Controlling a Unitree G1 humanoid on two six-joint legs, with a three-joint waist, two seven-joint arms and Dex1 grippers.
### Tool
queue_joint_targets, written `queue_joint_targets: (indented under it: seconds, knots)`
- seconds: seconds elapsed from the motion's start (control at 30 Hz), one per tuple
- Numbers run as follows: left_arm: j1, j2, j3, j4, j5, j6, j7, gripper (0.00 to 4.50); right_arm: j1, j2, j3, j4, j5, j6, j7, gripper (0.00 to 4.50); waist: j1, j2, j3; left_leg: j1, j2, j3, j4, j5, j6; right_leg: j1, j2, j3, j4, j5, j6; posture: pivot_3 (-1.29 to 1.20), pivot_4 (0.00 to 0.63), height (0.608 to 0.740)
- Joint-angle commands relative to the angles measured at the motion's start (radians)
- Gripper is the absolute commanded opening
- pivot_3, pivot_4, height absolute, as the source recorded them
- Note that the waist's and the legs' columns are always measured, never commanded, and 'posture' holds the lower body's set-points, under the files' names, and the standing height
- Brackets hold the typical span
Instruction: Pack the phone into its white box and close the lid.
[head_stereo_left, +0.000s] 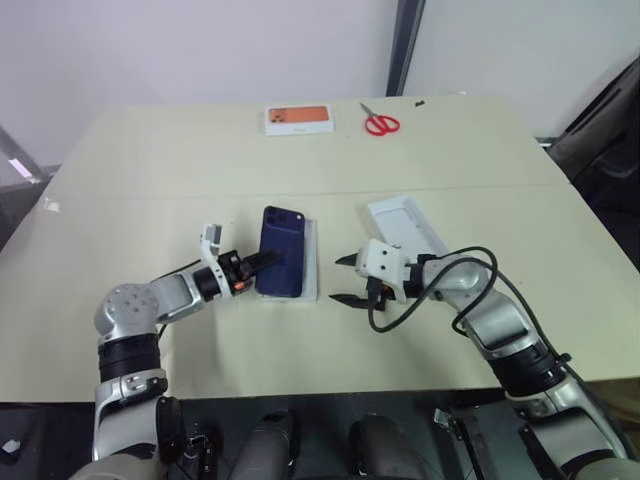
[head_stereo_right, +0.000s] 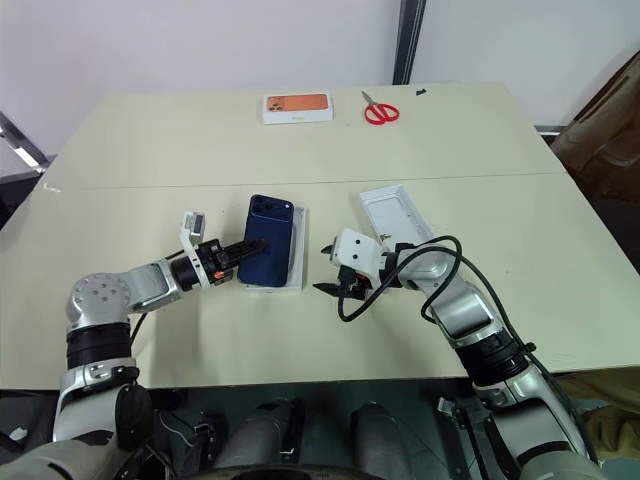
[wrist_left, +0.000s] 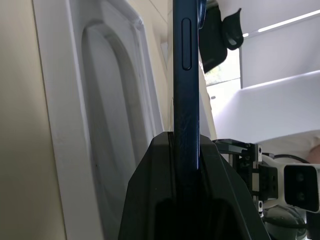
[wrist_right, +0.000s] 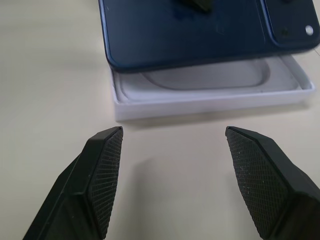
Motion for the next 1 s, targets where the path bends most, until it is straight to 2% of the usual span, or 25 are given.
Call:
queue_joint_targets:
  seconds: [0.03,0.2,0.43,0.67,0.77,0.83,0.93,1.0]
  knots:
    - [-0.018,0.014,-0.001,-0.027,0.000,-0.027,-0.009,1.67,-0.010,0.008,0.007,-0.011,-0.014,-0.032,-0.015,3.47,0.001,0.000,0.000,0.000,0.000,0.000,0.000,0.000,0.000,0.000,0.000,0.000,0.000,0.000,0.000,0.00,0.150,0.734]
    - [-0.024,0.029,-0.022,-0.036,0.002,-0.010,-0.015,4.16,-0.017,0.017,0.004,0.009,-0.011,-0.038,-0.017,3.47,0.004,0.000,0.000,0.000,0.000,0.000,0.001,0.000,0.000,0.001,0.000,0.000,0.000,0.000,0.000,0.00,0.150,0.734]
    - [0.000,0.055,-0.057,-0.081,-0.001,0.002,-0.036,4.16,-0.029,0.036,0.007,0.020,-0.013,-0.037,-0.019,3.47,0.001,0.000,0.000,0.001,0.000,0.000,0.000,0.000,0.000,0.001,0.000,0.000,0.000,0.000,0.000,0.00,0.150,0.734]
    - [0.021,0.133,-0.088,-0.149,0.005,0.000,-0.088,4.16,-0.038,0.041,0.004,0.033,-0.017,-0.039,-0.024,3.47,0.001,0.000,0.000,0.001,0.000,0.000,0.000,0.000,0.000,0.001,0.000,0.000,0.000,0.000,0.000,0.00,0.150,0.734]
    - [0.021,0.182,-0.154,-0.165,0.120,-0.136,-0.104,4.16,-0.047,0.050,0.000,0.055,-0.025,-0.035,-0.043,3.47,0.002,0.000,0.000,0.001,0.000,0.000,0.000,0.000,0.000,0.001,0.000,0.000,0.000,0.000,0.000,0.00,0.150,0.734]
    - [-0.005,0.184,-0.143,-0.118,0.161,-0.194,-0.078,4.16,-0.057,0.055,-0.002,0.075,-0.036,-0.036,-0.060,3.47,0.003,0.000,0.000,0.001,0.000,0.000,0.000,0.000,0.000,0.001,0.000,0.000,0.000,0.000,0.000,0.00,0.150,0.734]
    - [-0.005,0.211,-0.165,-0.115,0.198,-0.253,-0.134,3.32,-0.083,0.065,-0.012,0.124,-0.058,-0.043,-0.103,3.47,0.002,0.000,0.000,0.000,0.000,0.000,0.000,0.000,0.000,0.001,0.000,0.000,0.000,0.000,0.000,0.00,0.150,0.734]
    - [0.008,0.224,-0.195,-0.118,0.244,-0.300,-0.148,2.24,-0.106,0.067,-0.019,0.164,-0.083,-0.053,-0.140,2.85,0.001,0.000,0.000,0.000,0.000,0.000,0.000,0.000,0.000,0.001,0.000,0.000,-0.001,0.000,0.000,0.00,0.150,0.734]
